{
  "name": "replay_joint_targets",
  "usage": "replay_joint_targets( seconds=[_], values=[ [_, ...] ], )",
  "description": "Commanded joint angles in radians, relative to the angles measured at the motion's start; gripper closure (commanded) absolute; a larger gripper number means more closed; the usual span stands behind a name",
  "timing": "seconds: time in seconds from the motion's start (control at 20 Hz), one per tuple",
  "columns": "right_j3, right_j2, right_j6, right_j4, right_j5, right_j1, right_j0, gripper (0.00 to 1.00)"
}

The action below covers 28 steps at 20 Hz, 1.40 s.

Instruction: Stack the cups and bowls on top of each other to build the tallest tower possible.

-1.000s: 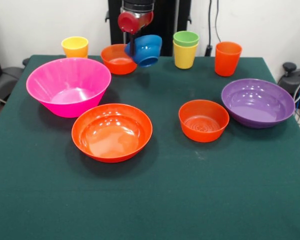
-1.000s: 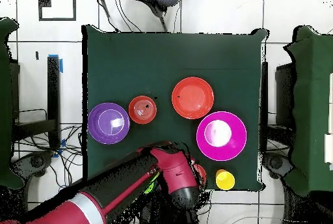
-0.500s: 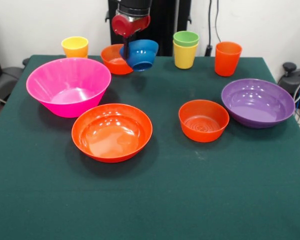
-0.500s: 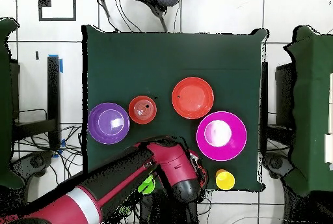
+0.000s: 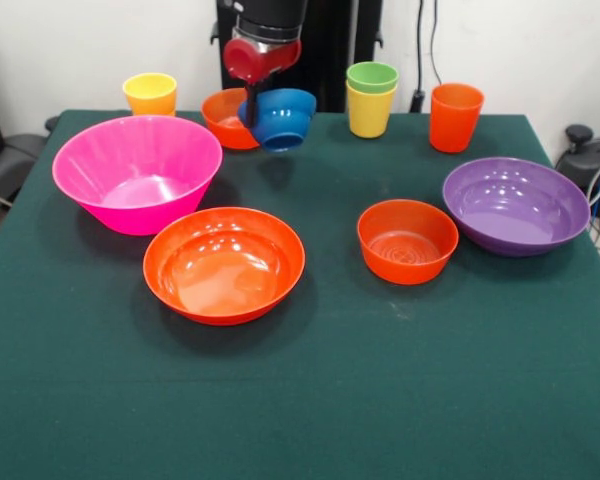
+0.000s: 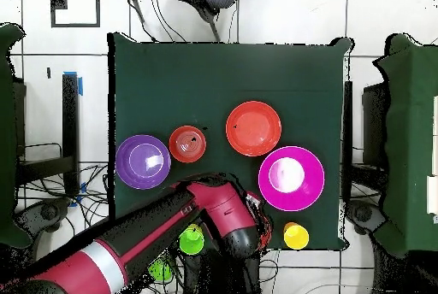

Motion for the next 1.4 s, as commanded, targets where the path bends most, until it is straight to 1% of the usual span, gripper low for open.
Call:
replay_joint_targets(
  seconds=[0.05,0.3,0.35,0.4,0.55,0.6,0.7,0.75,0.8,0.85,0.95,1.05,1.2,1.4],
  values=[
    [-0.162,0.106,0.418,-0.045,-0.029,0.078,0.030,1.00],
    [-0.183,0.124,0.500,-0.063,-0.069,0.095,0.036,1.00],
    [-0.198,0.128,0.534,-0.079,-0.081,0.112,0.043,1.00],
    [-0.204,0.132,0.549,-0.079,-0.081,0.117,0.044,1.00],
    [-0.235,0.143,0.637,-0.100,-0.102,0.146,0.060,1.00],
    [-0.237,0.148,0.648,-0.099,-0.104,0.148,0.061,1.00],
    [-0.239,0.165,0.675,-0.112,-0.154,0.137,0.051,1.00],
    [-0.250,0.175,0.713,-0.136,-0.205,0.138,0.047,1.00],
    [-0.260,0.175,0.743,-0.144,-0.225,0.141,0.048,1.00],
    [-0.283,0.176,0.807,-0.174,-0.274,0.158,0.055,1.00],
    [-0.315,0.177,0.886,-0.193,-0.315,0.181,0.064,1.00],
    [-0.345,0.176,0.941,-0.208,-0.356,0.202,0.068,1.00],
    [-0.380,0.174,0.994,-0.228,-0.415,0.229,0.074,1.00],
    [-0.398,0.178,0.993,-0.252,-0.514,0.243,0.066,1.00]
  ],
)
